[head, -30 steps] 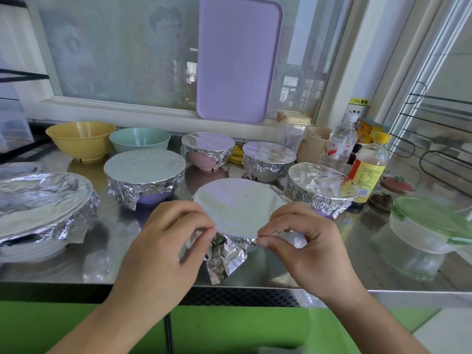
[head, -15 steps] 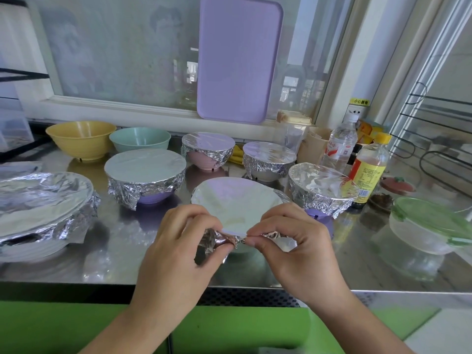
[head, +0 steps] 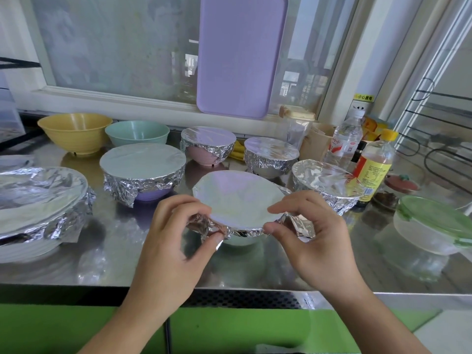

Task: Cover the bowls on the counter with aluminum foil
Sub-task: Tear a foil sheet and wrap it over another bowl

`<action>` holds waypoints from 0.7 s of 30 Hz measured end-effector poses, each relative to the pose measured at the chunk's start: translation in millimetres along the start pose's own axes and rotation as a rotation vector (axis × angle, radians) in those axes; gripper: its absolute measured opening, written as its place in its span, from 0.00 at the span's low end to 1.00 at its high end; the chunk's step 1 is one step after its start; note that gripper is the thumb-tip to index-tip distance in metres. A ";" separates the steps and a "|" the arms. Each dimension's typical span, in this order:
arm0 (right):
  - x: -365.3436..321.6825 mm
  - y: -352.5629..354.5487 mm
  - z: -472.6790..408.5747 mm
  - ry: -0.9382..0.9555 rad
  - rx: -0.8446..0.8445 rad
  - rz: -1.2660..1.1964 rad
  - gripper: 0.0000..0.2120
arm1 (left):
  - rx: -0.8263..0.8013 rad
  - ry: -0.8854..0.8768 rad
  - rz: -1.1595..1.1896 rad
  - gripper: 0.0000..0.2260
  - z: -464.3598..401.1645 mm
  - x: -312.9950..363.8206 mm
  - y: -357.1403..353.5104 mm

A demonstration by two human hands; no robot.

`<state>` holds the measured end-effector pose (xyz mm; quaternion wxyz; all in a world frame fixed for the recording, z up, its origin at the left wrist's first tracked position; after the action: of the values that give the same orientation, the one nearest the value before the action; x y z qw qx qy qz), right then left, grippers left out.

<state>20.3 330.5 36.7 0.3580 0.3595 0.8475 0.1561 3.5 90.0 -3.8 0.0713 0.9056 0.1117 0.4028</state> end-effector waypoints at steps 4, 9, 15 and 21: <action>7.2 -4.8 2.3 -0.063 -0.015 0.064 0.13 | 0.005 0.042 0.058 0.19 -0.6 -5.2 -0.4; 9.3 1.0 1.3 -0.078 -0.008 0.096 0.09 | 0.003 0.044 0.024 0.21 -1.5 -5.7 0.0; 16.2 1.7 -2.5 -0.180 -0.036 0.028 0.12 | 0.019 0.089 0.014 0.23 -0.6 -7.2 2.1; 3.8 10.3 5.3 -0.047 0.016 0.212 0.12 | 0.062 0.075 0.016 0.20 -1.0 -7.3 4.8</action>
<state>27.4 340.4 36.5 0.3563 0.4535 0.7973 0.1780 -1.4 83.5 -7.3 0.0356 0.8927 0.1194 0.4332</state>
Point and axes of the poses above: each hand's wrist, its own z-axis away from the middle knuckle, its own y-axis out of the back of the hand, x = y × z, the point moved 4 cm from there along -z, towards the middle knuckle, and after that the axes turned 12 degrees about z, right-handed, at the moved point
